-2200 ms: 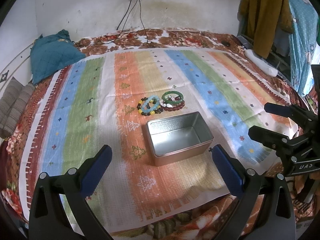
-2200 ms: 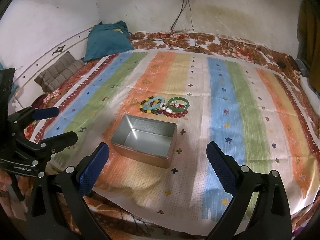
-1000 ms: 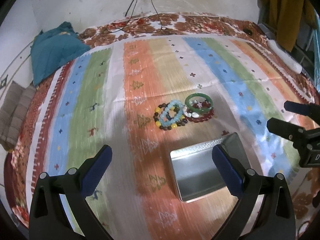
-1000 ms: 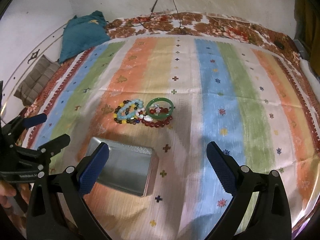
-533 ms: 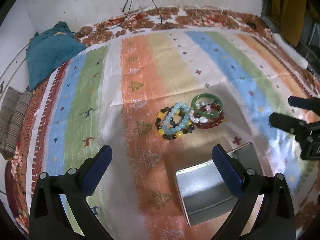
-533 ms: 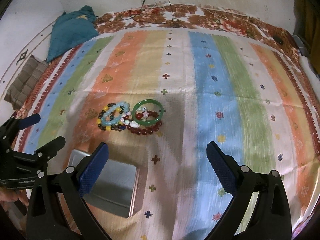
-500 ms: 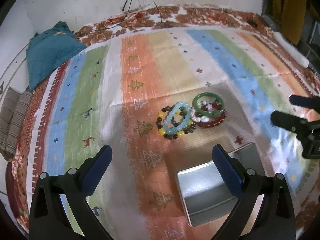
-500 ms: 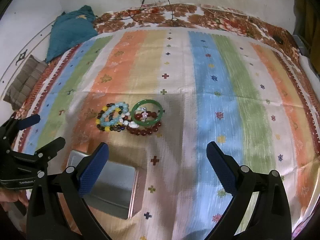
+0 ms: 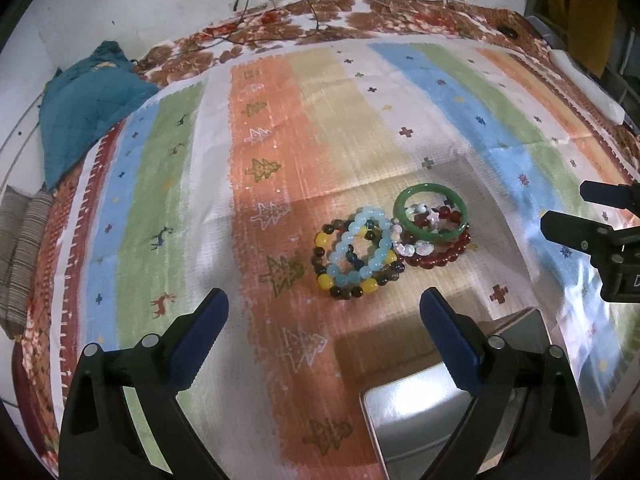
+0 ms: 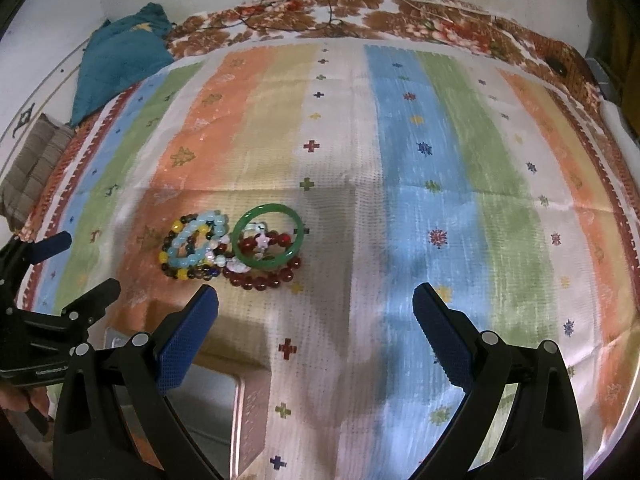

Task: Organize jewelry
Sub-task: 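Move both tools forward toward the pile of bracelets, then grasp the light-blue bead bracelet with left tool while right tool grasps green bangle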

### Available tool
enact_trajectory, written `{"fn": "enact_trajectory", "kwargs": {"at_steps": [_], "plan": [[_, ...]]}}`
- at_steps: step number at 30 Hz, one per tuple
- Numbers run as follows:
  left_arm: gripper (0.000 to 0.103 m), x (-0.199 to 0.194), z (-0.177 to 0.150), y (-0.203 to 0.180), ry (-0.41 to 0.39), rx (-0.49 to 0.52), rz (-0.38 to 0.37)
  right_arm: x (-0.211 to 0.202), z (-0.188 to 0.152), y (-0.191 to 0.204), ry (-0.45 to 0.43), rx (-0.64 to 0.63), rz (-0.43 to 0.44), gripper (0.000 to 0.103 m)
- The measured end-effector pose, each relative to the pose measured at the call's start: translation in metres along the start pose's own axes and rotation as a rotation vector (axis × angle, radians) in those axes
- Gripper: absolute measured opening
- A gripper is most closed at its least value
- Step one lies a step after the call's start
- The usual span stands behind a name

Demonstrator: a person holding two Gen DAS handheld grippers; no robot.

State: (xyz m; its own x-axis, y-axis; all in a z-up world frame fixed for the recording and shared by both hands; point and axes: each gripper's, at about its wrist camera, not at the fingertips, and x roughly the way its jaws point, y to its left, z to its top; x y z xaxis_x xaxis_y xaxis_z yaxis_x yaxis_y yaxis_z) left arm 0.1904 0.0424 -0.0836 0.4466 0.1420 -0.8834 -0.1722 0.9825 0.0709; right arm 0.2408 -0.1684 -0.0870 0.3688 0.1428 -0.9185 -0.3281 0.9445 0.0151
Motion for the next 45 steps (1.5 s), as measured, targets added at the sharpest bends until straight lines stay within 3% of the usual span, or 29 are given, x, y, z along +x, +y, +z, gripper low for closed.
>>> {"fn": "enact_trajectory", "kwargs": {"at_steps": [13,22,28,31,35,39,41,45], "plan": [[0.087,0.043,0.016,0.007,0.066,0.000,-0.043,0.028,0.017,0.007,0.038,0.010,0.009,0.099],[0.078,0.057,0.025,0.001,0.076,0.028,-0.064,0.052,0.026,0.012,0.081,-0.002,-0.005,0.099],[0.066,0.065,0.030,-0.005,0.089,0.050,-0.091,0.064,0.032,0.013,0.102,-0.001,-0.011,0.098],[0.064,0.068,0.033,-0.008,0.088,0.063,-0.094,0.072,0.034,0.014,0.113,-0.002,-0.016,0.084],[0.052,0.076,0.037,-0.009,0.115,0.060,-0.085,0.077,0.039,0.015,0.098,0.003,-0.028,0.084],[0.048,0.083,0.039,-0.008,0.125,0.056,-0.099,0.086,0.042,0.016,0.116,-0.002,-0.033,0.083],[0.045,0.085,0.040,-0.009,0.124,0.061,-0.105,0.091,0.042,0.015,0.131,-0.002,-0.032,0.073],[0.039,0.093,0.041,-0.008,0.135,0.065,-0.108,0.101,0.043,0.013,0.150,0.002,-0.028,0.067]]}}
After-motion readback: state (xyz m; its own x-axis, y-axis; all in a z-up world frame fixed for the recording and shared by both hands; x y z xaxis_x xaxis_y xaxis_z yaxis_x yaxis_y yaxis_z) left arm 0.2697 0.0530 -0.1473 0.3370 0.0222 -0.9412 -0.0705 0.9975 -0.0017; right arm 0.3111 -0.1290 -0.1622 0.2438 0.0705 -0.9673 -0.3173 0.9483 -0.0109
